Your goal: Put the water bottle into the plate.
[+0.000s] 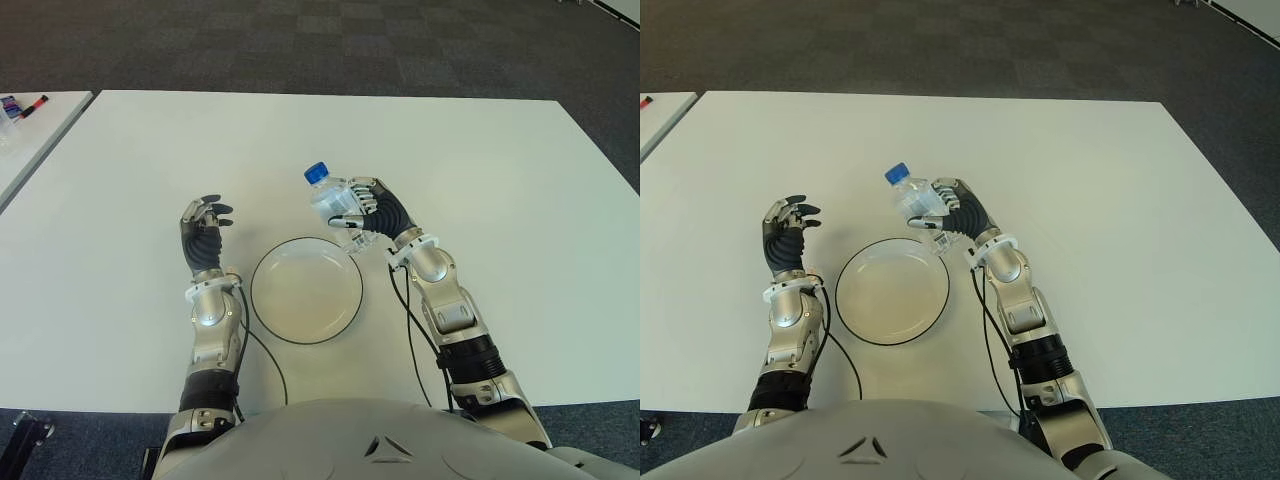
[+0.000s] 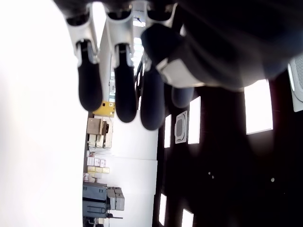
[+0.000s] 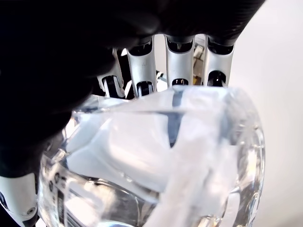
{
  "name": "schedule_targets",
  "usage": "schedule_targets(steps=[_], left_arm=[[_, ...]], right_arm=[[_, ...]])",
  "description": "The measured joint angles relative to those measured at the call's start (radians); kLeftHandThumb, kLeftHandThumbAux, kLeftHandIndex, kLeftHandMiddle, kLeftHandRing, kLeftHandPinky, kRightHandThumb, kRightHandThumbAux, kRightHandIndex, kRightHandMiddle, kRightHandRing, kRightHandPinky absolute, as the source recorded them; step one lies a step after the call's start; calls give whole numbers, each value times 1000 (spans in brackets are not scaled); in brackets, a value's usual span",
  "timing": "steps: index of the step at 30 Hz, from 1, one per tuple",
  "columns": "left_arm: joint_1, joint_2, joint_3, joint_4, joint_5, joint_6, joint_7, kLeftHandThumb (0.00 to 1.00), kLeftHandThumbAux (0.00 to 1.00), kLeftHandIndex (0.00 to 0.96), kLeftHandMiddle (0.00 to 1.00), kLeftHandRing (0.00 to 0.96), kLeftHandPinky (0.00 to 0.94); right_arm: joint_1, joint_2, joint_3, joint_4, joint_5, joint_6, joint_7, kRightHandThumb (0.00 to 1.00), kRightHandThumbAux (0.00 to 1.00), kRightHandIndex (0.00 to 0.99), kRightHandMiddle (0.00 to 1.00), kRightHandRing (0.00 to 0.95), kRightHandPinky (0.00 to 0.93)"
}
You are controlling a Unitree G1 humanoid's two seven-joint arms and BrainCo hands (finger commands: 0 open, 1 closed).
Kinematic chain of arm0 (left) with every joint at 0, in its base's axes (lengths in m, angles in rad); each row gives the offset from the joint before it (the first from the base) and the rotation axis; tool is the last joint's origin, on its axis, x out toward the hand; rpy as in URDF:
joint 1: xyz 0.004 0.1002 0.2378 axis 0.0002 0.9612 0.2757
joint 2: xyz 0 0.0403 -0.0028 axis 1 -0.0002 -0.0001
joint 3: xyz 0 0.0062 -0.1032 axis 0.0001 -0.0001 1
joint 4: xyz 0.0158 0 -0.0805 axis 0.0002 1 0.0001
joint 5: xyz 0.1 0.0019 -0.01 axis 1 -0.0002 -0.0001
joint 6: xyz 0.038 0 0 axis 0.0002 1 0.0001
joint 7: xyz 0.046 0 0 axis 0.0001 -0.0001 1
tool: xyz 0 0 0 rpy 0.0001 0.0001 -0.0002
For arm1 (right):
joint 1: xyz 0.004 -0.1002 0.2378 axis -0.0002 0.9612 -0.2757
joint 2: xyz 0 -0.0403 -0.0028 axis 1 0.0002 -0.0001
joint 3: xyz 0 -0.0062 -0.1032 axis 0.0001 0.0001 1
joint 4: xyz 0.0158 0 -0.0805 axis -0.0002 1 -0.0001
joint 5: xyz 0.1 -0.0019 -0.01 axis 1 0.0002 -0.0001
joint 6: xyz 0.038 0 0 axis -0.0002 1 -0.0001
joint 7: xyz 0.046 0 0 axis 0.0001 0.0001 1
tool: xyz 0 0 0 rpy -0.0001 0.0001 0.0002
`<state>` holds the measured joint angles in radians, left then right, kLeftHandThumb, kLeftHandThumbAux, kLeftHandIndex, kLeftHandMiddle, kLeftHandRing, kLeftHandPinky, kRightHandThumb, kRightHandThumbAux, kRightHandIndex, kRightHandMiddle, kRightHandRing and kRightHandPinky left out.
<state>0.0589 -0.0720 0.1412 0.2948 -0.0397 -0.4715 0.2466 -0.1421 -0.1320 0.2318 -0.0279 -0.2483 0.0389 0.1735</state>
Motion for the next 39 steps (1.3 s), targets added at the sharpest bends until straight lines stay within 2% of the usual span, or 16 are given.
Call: schedule_targets(steps=[9,20,24,32,39], left_arm=[[0,0,-2,0,-1,0,-4,943,657,379,519,481,502],[0,0,-2,0,-8,-1,-22,943,658,378,516,477,489],[0,0,-2,0,-11,-4,-22,944,658,379,522,476,487],[0,0,-1,2,-12,-11,-22,946,655,388,534,475,497],[0,-1,0,3,-11,-11,-21,946,655,392,531,469,485]], right_arm=[[52,-1,32,-93,0,7,36,857,673,412,537,892,865],[85,-16,74,-211,1,86,124,858,672,415,538,892,865],[94,-27,84,-208,1,74,129,857,673,412,537,890,867],[137,-56,133,-198,-23,-10,128,858,673,409,539,881,869],[165,-87,174,-198,-45,-13,148,859,673,408,541,884,870]])
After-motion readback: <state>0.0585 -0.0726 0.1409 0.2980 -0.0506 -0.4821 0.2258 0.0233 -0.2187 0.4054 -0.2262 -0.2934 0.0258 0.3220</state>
